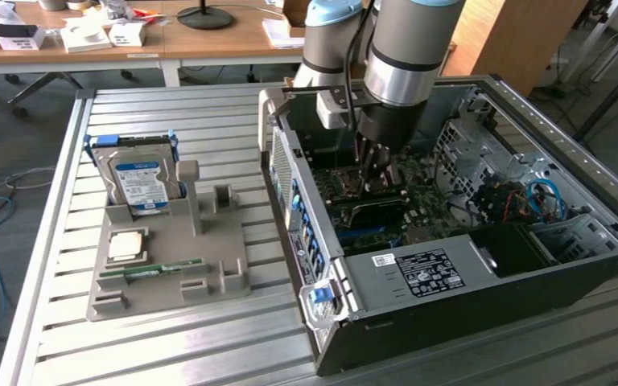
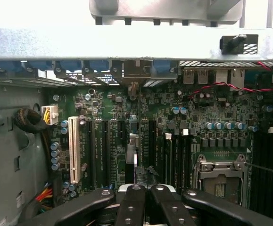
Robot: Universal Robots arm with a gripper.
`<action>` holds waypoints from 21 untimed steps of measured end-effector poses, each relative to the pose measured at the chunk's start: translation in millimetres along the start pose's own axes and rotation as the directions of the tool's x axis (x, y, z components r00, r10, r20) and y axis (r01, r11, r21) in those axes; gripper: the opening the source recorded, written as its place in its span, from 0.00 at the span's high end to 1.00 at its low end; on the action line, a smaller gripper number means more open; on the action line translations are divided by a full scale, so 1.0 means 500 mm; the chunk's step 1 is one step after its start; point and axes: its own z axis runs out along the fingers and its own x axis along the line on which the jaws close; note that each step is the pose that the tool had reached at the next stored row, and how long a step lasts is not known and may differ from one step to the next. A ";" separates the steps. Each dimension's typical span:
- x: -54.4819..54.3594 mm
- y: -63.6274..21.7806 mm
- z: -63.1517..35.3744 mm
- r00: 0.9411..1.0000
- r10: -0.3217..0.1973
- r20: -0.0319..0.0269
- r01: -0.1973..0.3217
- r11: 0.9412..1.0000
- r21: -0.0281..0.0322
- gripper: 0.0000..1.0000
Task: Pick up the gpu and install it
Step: 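Press down on the gpu until it lock into place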
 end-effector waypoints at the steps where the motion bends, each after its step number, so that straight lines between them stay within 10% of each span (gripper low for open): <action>1: 0.000 0.000 0.000 1.000 0.000 0.000 0.000 1.000 0.000 0.89; 21: 0.000 0.007 0.008 1.000 0.000 0.000 0.000 1.000 0.000 0.89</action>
